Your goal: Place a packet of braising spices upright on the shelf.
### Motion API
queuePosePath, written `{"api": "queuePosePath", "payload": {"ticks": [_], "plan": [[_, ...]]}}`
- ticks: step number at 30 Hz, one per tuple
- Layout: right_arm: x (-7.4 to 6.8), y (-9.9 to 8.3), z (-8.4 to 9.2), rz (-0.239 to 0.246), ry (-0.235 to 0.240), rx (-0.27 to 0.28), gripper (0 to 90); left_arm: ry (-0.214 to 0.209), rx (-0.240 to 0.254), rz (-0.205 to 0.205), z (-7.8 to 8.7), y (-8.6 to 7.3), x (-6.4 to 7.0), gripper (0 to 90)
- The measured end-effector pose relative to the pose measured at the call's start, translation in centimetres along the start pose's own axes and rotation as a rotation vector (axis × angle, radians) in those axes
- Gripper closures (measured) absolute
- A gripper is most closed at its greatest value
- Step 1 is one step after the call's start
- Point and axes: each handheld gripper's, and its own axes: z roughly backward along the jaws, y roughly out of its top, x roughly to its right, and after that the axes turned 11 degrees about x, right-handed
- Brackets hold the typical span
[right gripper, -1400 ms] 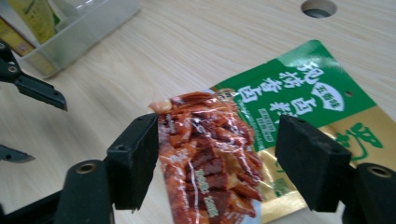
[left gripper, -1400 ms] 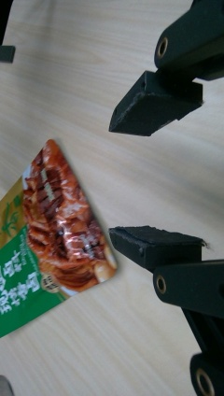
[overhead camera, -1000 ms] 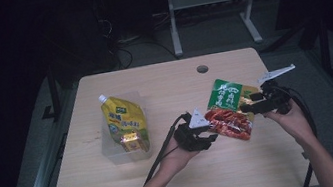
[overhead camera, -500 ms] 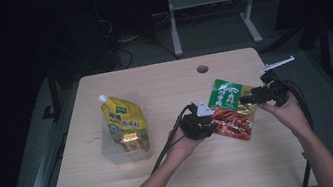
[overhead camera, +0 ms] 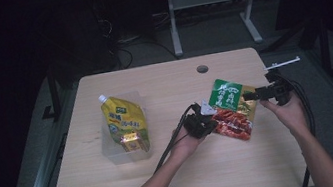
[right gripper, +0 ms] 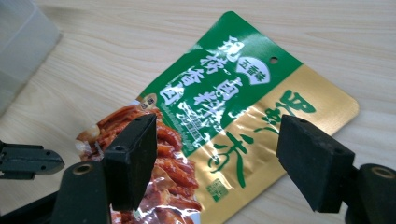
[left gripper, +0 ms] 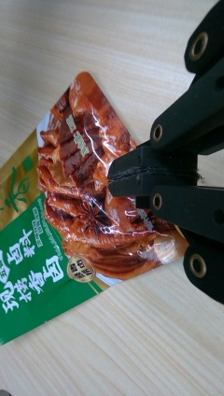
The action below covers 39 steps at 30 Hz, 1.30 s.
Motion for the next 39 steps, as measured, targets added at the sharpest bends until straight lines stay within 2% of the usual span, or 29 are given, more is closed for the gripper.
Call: {"api": "queuePosePath", "payload": {"ticks": [5, 10, 17, 23, 31, 39], "plan": [[0.5, -0.3, 0.1, -0.012, -0.017, 0.002, 29.5, 0.008, -0.012, 0.002, -0.7, -0.1, -0.3, 89.7], [1.7, -0.9, -0.6, -0.050, -0.031, -0.009, 30.2, 0.019, -0.052, 0.000, -1.9, -0.5, -0.5, 89.7], [2.4, -1.1, -1.5, -0.091, -0.066, -0.018, 31.4, 0.035, -0.088, -0.022, -2.5, -0.8, -0.4, 89.7], [2.7, -1.3, -2.3, -0.099, -0.104, -0.026, 31.7, 0.038, -0.089, -0.025, -2.5, -0.8, -0.5, 89.7], [3.5, -1.1, -2.7, -0.140, -0.144, -0.030, 32.7, 0.039, -0.097, -0.012, -2.6, -0.9, -0.7, 89.7], [4.2, -1.4, -3.0, -0.179, -0.148, -0.042, 33.9, 0.043, -0.106, -0.023, -2.8, -0.9, -0.6, 89.7]]}}
